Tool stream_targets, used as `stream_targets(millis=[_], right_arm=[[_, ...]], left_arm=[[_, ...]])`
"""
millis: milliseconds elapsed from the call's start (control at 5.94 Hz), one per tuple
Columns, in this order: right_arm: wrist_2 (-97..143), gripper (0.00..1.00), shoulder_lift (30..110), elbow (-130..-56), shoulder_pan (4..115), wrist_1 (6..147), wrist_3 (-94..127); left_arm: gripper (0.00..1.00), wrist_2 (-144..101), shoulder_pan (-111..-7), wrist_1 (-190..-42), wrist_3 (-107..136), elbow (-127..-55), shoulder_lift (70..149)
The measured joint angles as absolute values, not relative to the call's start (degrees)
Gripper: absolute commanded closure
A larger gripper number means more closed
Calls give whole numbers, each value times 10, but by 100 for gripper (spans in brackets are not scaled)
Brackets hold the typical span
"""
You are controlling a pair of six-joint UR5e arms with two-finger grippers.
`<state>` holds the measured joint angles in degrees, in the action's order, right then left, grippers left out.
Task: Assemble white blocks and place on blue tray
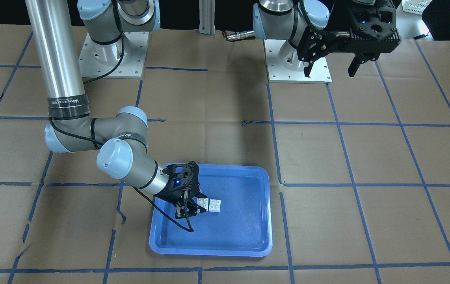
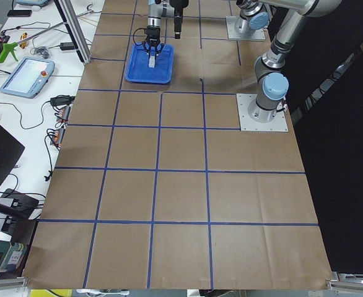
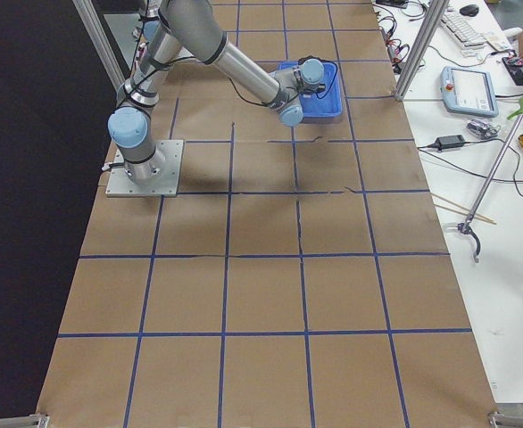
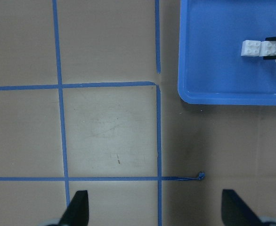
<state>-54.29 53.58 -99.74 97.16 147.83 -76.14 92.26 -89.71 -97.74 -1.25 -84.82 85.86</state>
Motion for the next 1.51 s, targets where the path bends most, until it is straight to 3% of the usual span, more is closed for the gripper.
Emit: stream_targets(millis=[1515], right_arm=[[-544, 73, 529, -998, 972, 1479, -743]], left_arm=[[1, 897, -917, -956, -11, -851, 886]])
